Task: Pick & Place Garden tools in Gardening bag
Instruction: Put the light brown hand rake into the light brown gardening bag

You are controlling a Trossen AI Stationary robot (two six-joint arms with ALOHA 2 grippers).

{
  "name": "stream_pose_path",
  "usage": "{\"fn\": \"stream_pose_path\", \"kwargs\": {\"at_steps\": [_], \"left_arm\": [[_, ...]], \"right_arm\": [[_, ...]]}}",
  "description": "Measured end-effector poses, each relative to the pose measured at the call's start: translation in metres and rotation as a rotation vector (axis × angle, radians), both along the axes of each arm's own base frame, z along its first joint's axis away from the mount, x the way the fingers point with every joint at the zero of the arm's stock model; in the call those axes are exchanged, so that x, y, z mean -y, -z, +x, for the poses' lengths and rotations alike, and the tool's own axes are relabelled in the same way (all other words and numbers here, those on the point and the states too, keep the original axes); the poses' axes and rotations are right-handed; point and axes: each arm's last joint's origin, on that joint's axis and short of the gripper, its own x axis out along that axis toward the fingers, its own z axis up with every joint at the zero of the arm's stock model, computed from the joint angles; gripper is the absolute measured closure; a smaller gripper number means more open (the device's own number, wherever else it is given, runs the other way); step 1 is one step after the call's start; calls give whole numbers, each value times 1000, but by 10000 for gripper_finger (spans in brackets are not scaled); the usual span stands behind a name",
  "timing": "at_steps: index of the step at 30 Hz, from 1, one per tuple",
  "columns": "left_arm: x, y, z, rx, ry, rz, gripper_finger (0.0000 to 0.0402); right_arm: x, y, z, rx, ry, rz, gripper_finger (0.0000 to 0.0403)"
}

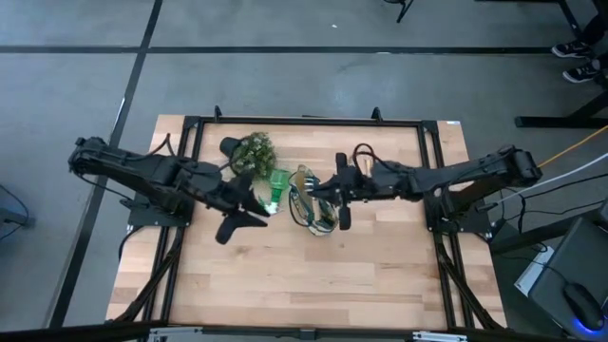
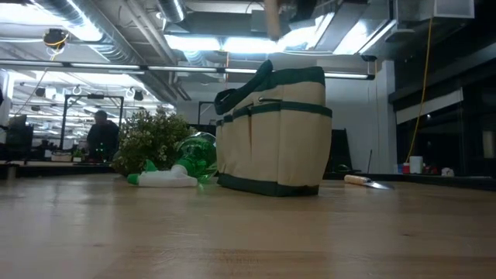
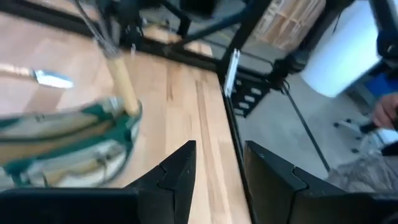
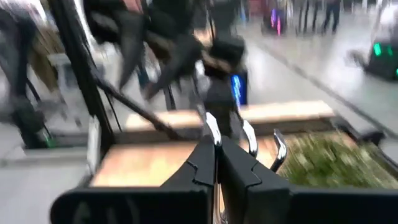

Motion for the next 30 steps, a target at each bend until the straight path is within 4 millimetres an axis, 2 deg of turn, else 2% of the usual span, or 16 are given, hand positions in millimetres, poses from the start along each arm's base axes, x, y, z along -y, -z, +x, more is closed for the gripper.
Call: {"fn": "stream_pose_path", "kwargs": {"at_steps": [3,6,13,20,30], "left_arm": [[4,-1,-10,-20,9,-14,272],[5,-4,-16,-2,1,15,272],[8,-7,-19,19,-33,23,272],[15,-8,-22,1,-102,-86,272],[18,-8,-24,31,-316,-109,272]], "right_arm": [[4,-14,6,-99,14,-19,396],[7,-19,9,-143,26,-27,396],[10,-19,10,-157,46,-30,396],[10,-19,10,-155,49,-28,396],[25,1,26,-218,134,-29,396]]}}
